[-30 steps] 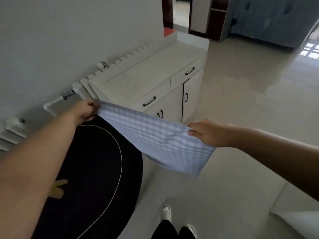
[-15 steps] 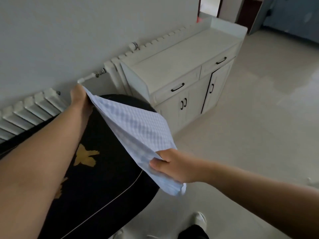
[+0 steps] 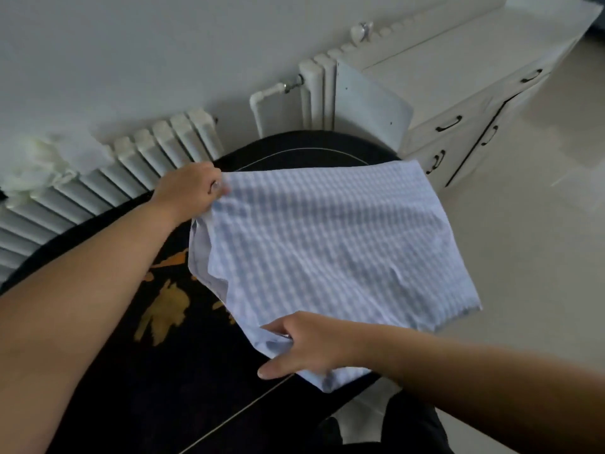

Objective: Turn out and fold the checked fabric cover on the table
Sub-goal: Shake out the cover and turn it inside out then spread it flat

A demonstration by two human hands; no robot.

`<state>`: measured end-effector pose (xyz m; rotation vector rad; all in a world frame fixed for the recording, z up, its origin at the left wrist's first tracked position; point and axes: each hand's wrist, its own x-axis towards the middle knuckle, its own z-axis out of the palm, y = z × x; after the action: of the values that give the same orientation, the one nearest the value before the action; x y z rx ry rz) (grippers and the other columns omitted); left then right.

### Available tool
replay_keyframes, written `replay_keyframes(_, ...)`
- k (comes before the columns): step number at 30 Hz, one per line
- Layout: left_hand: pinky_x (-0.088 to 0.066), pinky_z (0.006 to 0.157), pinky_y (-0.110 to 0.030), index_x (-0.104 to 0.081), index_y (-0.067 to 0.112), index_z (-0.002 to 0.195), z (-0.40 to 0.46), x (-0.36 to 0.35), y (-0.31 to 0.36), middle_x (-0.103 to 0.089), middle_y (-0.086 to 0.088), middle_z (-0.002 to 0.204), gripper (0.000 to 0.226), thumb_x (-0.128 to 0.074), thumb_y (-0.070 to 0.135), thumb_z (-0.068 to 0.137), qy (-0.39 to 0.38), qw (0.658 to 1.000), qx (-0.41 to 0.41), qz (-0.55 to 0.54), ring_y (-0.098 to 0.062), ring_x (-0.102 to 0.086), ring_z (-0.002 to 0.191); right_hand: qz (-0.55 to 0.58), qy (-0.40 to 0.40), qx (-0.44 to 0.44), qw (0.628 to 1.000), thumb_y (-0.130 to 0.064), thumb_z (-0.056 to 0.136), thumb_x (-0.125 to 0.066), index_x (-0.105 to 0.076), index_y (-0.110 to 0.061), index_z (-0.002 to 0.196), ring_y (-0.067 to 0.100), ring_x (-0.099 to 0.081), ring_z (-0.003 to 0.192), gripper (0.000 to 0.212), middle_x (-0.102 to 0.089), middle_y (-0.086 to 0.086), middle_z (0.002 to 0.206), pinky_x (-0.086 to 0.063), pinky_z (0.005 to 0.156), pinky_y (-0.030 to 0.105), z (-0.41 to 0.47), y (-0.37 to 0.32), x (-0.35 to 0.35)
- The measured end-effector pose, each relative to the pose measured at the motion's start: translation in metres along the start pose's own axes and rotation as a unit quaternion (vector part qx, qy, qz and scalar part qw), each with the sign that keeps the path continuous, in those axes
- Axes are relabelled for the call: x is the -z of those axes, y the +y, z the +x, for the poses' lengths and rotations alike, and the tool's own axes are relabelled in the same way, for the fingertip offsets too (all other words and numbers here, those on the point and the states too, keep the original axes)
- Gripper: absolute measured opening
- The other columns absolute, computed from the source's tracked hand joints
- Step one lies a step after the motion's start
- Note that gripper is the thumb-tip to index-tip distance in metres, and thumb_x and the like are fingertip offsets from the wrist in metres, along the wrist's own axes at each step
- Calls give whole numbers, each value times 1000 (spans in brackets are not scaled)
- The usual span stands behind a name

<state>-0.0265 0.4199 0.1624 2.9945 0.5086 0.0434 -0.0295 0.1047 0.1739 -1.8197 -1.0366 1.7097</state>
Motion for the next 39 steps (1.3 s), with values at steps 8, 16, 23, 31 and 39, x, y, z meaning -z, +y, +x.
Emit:
replay_keyframes(8, -38, 70, -37, -58, 16, 101, -88, -72, -98, -53, -7, 104, 21, -53, 34, 95, -154, 974, 93, 140, -28, -52, 98, 177, -98, -101, 974, -15, 81, -55, -37, -28, 139, 9, -38, 47, 62, -68, 7, 100, -37, 49, 24, 88, -18, -90)
replay_keyframes(16, -44, 82, -46, -52, 10, 113, -167, -72, -187, -50, -12, 114, 35, -58, 37, 91, -141, 950, 234, 149, -34, -51, 106, -63, -55, -17, 996, -49, 88, -54, -25, -23, 146, 21, -52, 122, 70, -50, 3, 138, -42, 101, 36, 151, -46, -141)
replay_keyframes(23, -47, 97, -46, -7, 28, 150, -202, -99, -171, 2, -4, 158, 95, -73, 22, 81, -32, 872, 444, -202, -34, -43, 129, -108, -79, 38, 990, -26, 96, -45, -17, -32, 148, 10, -54, 68, 58, -58, 10, 122, -49, 70, 29, 206, -47, -180)
replay_keyframes(31, -50, 79, -39, -44, 6, 128, -260, -153, -141, -57, -11, 116, 53, -67, 26, 84, -29, 604, 672, -426, -27, -59, 95, -134, -105, 23, 985, -30, 98, -44, -24, -30, 147, 12, -57, 92, 54, -50, 8, 137, -44, 81, 25, 232, -31, -211)
replay_keyframes(39, -50, 64, -32, -64, 9, 93, -298, -161, -185, -63, -8, 83, 13, -61, 20, 88, 37, 658, 669, -345, -23, -59, 70, -170, 24, -27, 985, -50, 89, -53, -25, -36, 143, 22, -63, 92, 62, -60, -4, 98, -49, 81, 34, 253, 0, -174)
